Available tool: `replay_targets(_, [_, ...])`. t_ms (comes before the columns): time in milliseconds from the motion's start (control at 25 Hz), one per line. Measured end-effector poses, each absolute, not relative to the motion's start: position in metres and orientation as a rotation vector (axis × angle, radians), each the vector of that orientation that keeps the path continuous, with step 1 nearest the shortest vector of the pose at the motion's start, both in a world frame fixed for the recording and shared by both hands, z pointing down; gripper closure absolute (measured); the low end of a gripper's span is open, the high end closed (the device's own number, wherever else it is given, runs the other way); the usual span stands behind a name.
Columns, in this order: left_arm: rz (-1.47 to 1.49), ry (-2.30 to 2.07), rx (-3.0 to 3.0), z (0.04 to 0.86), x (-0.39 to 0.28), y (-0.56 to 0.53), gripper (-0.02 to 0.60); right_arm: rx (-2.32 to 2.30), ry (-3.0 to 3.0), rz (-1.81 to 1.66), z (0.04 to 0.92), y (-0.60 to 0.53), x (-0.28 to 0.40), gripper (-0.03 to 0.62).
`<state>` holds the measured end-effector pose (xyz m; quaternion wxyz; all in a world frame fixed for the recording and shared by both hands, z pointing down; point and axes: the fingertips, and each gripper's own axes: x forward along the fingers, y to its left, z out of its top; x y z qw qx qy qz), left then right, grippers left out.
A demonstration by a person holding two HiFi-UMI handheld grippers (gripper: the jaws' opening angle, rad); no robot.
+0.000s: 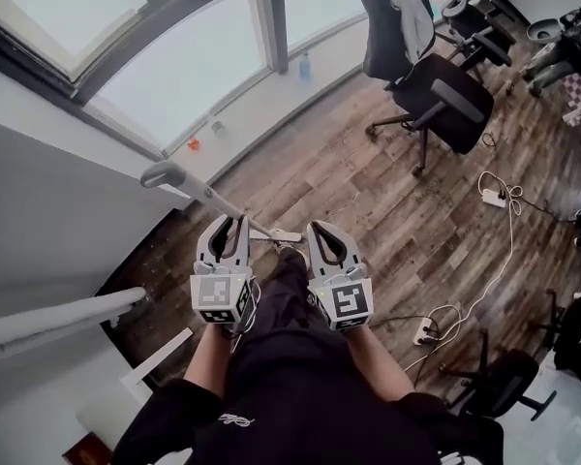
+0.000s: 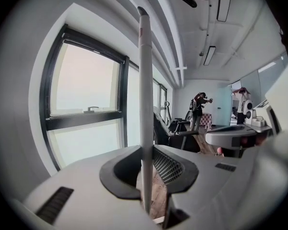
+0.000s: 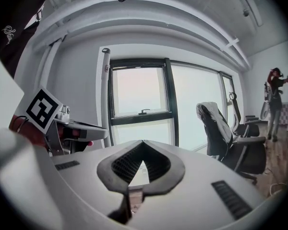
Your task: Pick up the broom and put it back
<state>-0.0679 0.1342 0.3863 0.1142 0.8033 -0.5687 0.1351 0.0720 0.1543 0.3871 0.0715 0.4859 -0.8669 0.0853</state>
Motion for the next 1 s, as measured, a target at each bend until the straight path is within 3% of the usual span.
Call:
replay_targets(440, [0.47, -1.584, 2.388, 0.419, -0.069, -0.008, 0.505, 1.378, -2.553, 0.211, 0.402, 0.001, 0.061, 0.572])
replay_targets(1000, [0.324, -1.653, 2.483, 0.362, -0.093, -0.153, 0.505, 1.495, -2.557, 0.091, 0.358, -0.135, 0.049, 0.572])
